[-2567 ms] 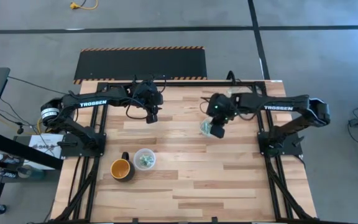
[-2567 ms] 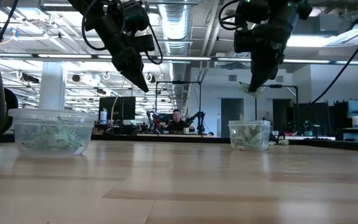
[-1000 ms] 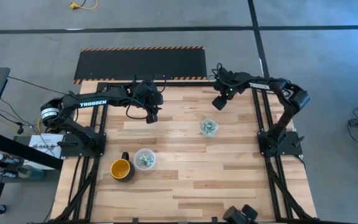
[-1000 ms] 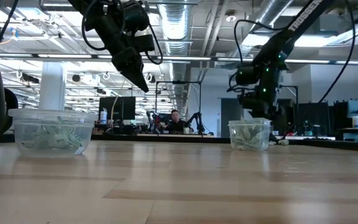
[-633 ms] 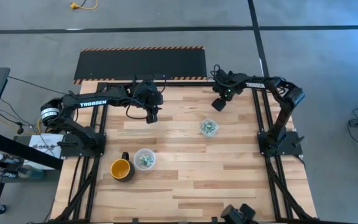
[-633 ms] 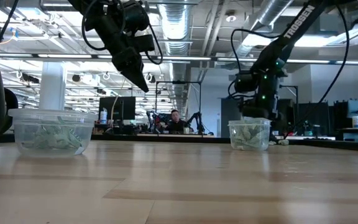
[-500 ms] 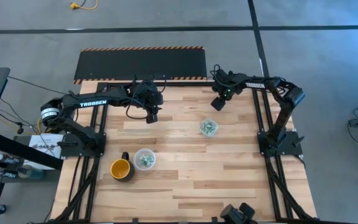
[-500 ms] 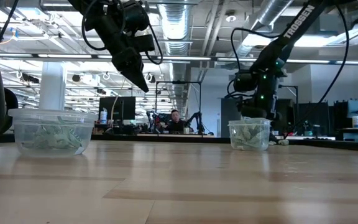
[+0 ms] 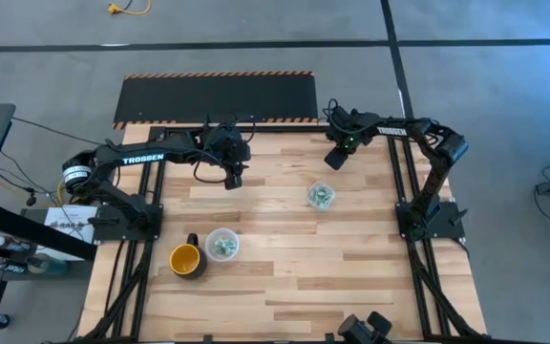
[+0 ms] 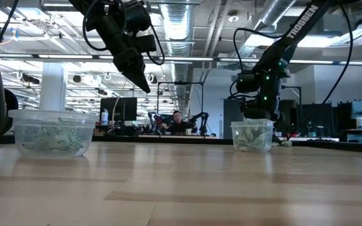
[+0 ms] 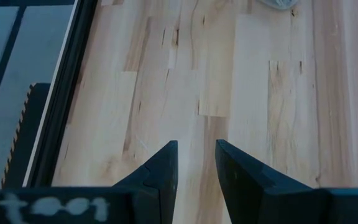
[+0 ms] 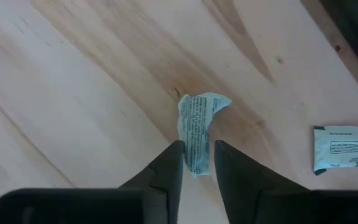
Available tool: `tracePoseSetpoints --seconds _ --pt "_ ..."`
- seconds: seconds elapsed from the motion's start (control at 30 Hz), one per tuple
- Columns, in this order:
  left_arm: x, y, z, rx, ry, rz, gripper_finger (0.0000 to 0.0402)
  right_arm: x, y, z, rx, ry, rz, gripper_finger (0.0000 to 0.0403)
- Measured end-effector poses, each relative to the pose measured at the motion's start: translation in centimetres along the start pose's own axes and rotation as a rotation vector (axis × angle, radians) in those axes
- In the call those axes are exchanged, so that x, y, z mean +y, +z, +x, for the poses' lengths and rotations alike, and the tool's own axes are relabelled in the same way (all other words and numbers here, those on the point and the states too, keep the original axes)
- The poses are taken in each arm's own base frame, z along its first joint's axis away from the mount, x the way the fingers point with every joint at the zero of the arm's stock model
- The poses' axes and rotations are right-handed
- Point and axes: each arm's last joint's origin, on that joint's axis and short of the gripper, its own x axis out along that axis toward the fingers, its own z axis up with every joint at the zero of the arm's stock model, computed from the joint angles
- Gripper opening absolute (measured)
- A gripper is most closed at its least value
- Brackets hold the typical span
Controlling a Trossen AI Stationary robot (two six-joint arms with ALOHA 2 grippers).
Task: Pick and place Stevia / Truvia into bins
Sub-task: Put the white stevia packet into the square transparent container
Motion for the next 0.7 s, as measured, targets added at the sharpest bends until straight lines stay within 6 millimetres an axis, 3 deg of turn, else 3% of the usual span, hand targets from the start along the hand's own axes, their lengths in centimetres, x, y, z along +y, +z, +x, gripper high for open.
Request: tracePoseSetpoints --seconds 0.23,0.47,0.7 --pt "0.0 0.0 0.0 0.0 0.0 0.003 0.0098 0.2 0.0 0.0 -0.001 0.002 -0.007 0.0011" --pt "0.0 0.0 0.0 0.0 0.0 0.004 0.0098 1.0 0.1 -0.3 -0.011 0.005 -0.042 0.0003" --pt "0.0 0.0 0.0 0.0 0.0 -0.003 0.0098 2.9 -0.1 -4.6 -0.11 0.008 -0.07 0.0002"
